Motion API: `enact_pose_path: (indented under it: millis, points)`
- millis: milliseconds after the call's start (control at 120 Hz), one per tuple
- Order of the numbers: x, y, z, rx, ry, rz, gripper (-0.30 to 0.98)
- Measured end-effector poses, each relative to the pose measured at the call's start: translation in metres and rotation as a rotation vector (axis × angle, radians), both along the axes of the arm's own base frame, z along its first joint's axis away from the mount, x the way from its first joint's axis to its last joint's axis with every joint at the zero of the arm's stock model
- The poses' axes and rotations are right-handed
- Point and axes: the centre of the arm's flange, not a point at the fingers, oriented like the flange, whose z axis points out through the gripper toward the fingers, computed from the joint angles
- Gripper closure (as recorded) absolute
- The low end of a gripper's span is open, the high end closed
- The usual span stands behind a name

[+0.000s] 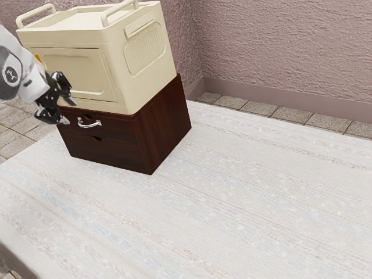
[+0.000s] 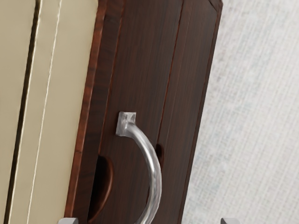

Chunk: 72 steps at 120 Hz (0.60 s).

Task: Pull the drawer handle with one arm to open the drawer

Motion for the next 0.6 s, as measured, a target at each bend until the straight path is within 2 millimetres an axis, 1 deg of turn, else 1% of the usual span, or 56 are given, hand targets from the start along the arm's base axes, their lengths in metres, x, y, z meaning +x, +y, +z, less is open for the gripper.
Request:
enact_pose_path:
  millis: [50,100,158,258,333,483,600]
  points:
    - [0.013,-0.017,-0.004,0.004,0.0,-0.039,0.32]
    - [0.018,-0.022,-0.007,0.009,-0.001,-0.054,0.33]
    - [0.015,-0.015,-0.008,0.014,-0.004,-0.048,0.33]
    - [0.004,0.001,-0.009,0.019,-0.006,-0.026,0.33]
    - [0.0,0.007,-0.013,0.02,-0.003,-0.02,0.34]
    - [0.005,0.005,-0.024,0.025,0.003,-0.034,0.34]
    - [0.012,0.008,-0.039,0.024,0.02,-0.036,0.34]
